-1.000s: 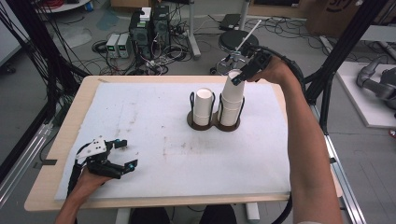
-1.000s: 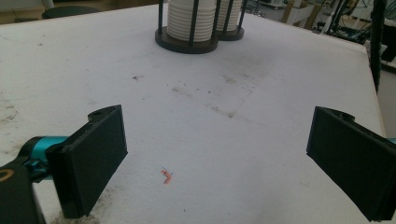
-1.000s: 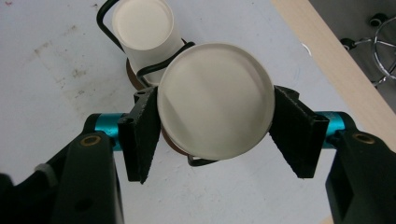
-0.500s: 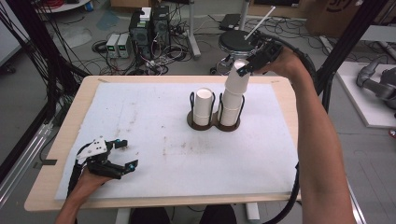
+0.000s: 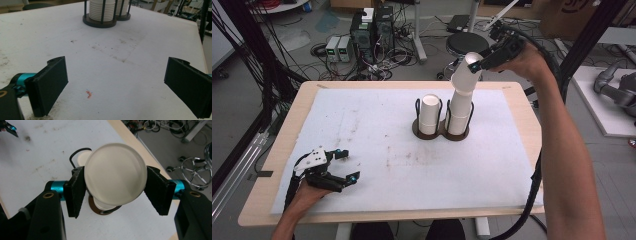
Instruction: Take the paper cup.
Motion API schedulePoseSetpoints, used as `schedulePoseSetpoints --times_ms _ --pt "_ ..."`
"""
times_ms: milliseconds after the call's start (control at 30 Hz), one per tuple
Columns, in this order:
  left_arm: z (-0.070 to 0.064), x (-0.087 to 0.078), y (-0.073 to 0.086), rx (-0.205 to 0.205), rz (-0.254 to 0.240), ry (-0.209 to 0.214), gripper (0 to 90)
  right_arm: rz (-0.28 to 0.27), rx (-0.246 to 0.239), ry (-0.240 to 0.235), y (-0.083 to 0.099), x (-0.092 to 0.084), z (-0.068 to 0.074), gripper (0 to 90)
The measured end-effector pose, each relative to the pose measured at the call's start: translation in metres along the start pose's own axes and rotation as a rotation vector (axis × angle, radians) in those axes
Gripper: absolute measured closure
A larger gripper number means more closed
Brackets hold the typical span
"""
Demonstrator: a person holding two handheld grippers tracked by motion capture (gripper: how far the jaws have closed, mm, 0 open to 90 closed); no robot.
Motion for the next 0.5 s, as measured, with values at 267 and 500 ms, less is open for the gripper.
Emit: schedulePoseSetpoints --times_ms 267,500 --pt "0.0 0.0 0.0 -0.004 0.0 -0.001 4.9 -0.126 -0.011 -0.052 0.011 -0.023 0.011 37.6" --pt "-0.001 0.0 0.0 0.001 0.005 -0.001 4.9 -0.231 -0.034 -0.096 0.031 -0.026 0.032 37.6"
Point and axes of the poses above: each handheld gripper's, and its own axes: x roughly forward along the jaws, y roughly out of its underside, z roughly to its left, the point moved 1 cm from there along x, roughly forward along the jaws, and after that the axes turned 8 degrees about x, right-handed, at the moved point
